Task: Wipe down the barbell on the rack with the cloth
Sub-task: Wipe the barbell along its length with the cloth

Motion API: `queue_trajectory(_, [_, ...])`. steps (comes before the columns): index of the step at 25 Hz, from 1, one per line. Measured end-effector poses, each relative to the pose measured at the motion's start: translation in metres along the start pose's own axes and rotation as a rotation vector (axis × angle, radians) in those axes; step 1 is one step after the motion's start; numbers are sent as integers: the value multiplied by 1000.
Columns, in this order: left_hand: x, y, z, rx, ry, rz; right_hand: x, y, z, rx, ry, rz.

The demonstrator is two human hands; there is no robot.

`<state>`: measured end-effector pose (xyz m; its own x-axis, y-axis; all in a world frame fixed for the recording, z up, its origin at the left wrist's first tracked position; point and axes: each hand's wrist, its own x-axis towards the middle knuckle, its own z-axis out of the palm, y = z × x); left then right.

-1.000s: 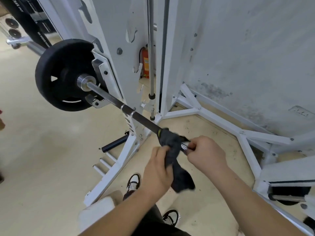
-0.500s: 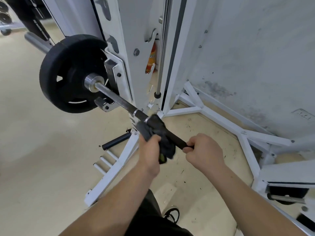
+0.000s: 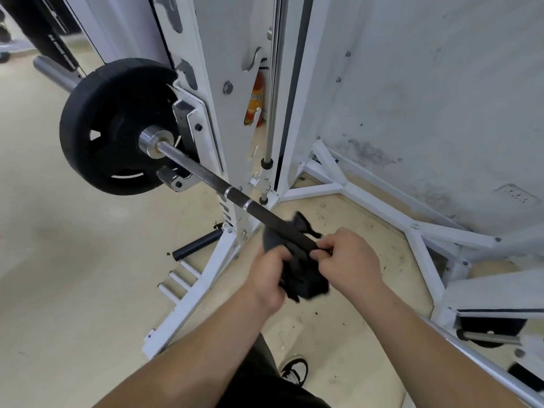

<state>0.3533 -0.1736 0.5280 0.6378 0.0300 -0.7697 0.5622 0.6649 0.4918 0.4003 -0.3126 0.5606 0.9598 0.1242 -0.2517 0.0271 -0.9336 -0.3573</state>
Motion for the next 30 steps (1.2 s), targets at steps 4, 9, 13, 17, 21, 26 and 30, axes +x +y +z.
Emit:
queue_trajectory(4, [-35, -23, 7, 160, 37, 8, -14, 21, -14, 239, -9, -40])
queue_trajectory(9, [-45, 51, 4, 681, 356, 680, -36, 65, -39, -16, -40, -13])
queue_trajectory(13, [-17, 66, 27, 1627, 340, 701, -48, 80, -34, -133, -67, 6])
queue_trajectory(17, [-13, 54, 77, 2046, 136, 534, -50, 84, -28, -161, 7, -42])
queue_trajectory(21, [-10, 52, 55, 1942, -207, 591, -51, 84, -26, -176, 16, -33])
queue_trajectory(26, [10, 54, 23, 2150, 259, 984, -49, 83, -24, -115, 23, 52])
queue_trajectory(30, [10, -21, 47, 1977, -14, 1190, -49, 81, -25, -80, 39, 125])
